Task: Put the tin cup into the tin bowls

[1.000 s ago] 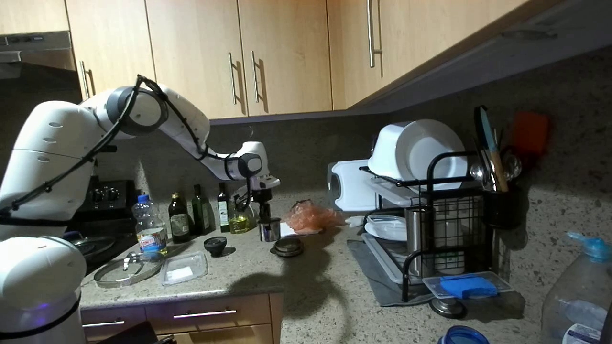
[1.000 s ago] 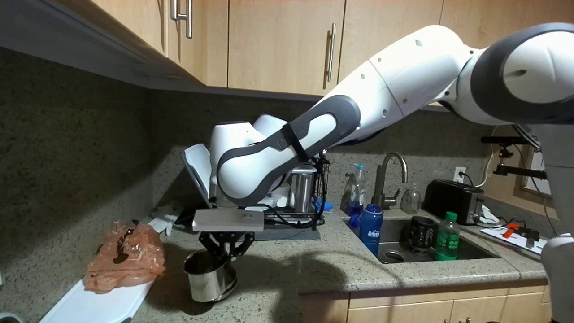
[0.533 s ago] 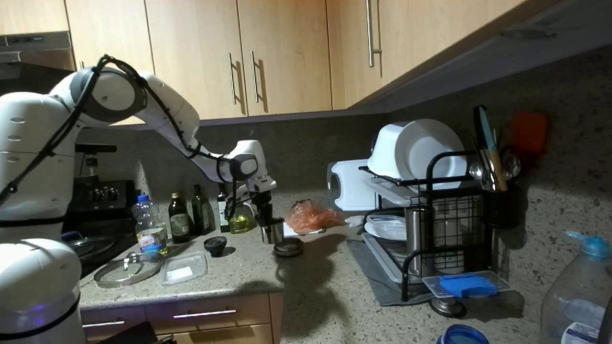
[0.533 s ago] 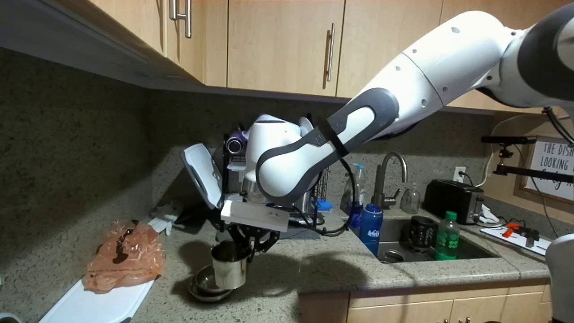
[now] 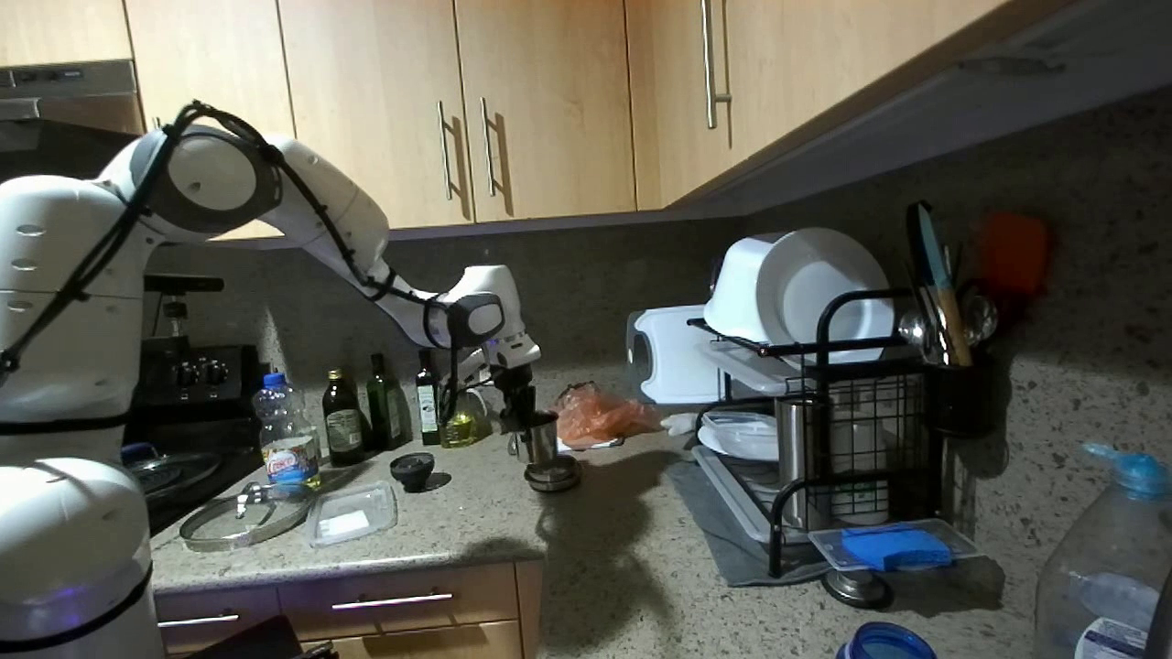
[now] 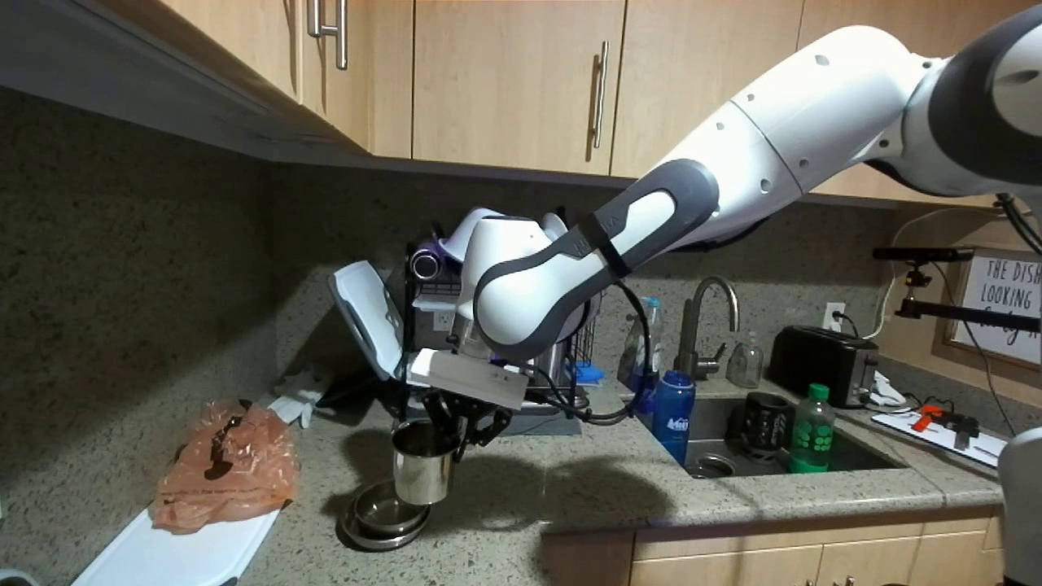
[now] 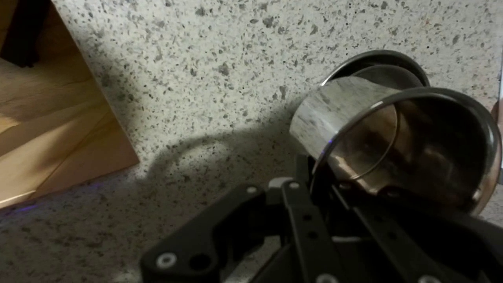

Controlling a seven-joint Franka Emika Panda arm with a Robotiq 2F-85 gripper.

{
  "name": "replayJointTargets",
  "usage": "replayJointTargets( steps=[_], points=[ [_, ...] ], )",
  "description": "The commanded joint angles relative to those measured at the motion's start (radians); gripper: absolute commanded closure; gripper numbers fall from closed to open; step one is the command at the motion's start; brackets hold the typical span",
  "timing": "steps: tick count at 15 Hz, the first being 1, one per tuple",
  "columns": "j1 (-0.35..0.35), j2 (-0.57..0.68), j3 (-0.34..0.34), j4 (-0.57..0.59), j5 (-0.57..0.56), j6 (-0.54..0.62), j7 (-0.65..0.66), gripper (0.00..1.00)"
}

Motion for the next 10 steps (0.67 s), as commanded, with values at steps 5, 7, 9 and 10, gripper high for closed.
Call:
replayJointTargets(
  steps=[5,7,9,10],
  points=[
    [-0.006,0.138,0.018,0.192,-0.002,-0.013,-0.018,0.97],
    [-0.007,0.185,0.023,0.246,0.008,-0.014,-0.049,0.97],
    [-0.004,0.232,0.026,0.298,0.015,-0.03,-0.072,0.97],
    [-0.001,0.253,0.026,0.32,0.015,-0.036,-0.081,0.97]
  ],
)
